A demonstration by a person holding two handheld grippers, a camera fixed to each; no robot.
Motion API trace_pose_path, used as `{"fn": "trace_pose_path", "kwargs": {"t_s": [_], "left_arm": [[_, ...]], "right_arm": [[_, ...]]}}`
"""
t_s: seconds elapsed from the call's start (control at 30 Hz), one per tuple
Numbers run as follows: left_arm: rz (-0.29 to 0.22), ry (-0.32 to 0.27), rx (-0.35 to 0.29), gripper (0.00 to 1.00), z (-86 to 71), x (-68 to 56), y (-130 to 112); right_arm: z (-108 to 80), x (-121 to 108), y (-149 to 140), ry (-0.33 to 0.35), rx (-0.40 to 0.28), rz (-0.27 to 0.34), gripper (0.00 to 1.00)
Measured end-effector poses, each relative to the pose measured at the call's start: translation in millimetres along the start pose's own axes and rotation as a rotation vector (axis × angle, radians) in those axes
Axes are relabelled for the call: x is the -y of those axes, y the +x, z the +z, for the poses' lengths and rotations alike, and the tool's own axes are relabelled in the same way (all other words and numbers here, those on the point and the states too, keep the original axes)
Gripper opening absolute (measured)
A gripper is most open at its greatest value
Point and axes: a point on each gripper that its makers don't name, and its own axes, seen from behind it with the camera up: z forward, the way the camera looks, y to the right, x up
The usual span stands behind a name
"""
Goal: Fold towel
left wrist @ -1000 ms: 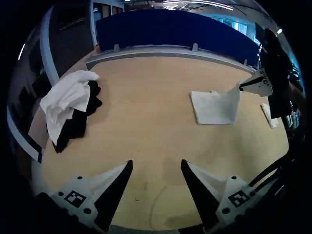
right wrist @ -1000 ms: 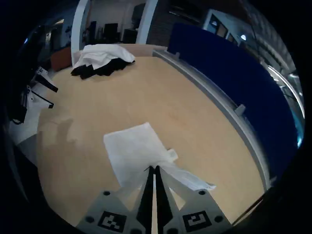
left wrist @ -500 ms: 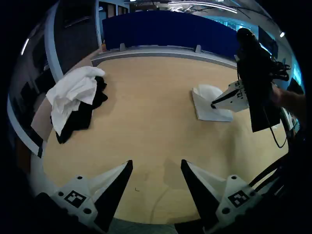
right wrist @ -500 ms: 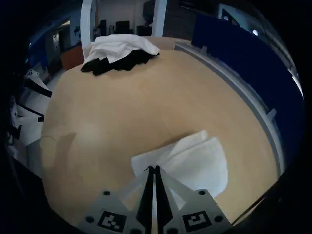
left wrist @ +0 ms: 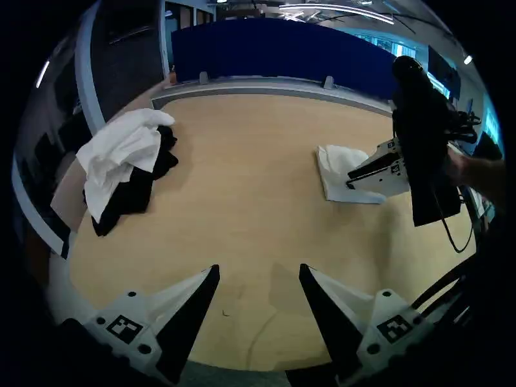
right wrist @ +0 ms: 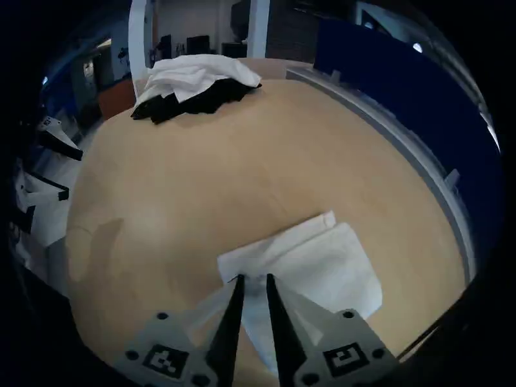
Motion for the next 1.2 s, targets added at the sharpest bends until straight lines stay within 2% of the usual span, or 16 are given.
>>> {"fn": "trace_pose_path", "kwargs": {"t_s": [0.1, 0.2, 0.5, 0.9, 1.2], "left_arm": [[0.002, -0.003, 0.000, 0.91, -0.8, -1.6, 1], [0.001, -0.006, -0.001, 0.91, -1.2, -3.1, 3], [0.007, -0.006, -0.001, 0.91, 0.4, -5.5, 6], [0.007, -0.007, -0.001, 0.91, 4.8, -8.2, 6], [0.016, -0.013, -0.001, 0.92, 5.7, -13.7, 7]], "right_arm": [[-3.3, -1, 0, 0.000, -0.006, 0.002, 0.58], [-6.0, -2, -2, -0.001, -0.006, 0.006, 0.67], [-17.9, -8, -15, -0.024, -0.007, 0.048, 0.69], [-43.4, -18, -68, -0.075, 0.035, 0.116, 0.69], [-48.4, -16, -96, -0.084, 0.070, 0.138, 0.68]]}}
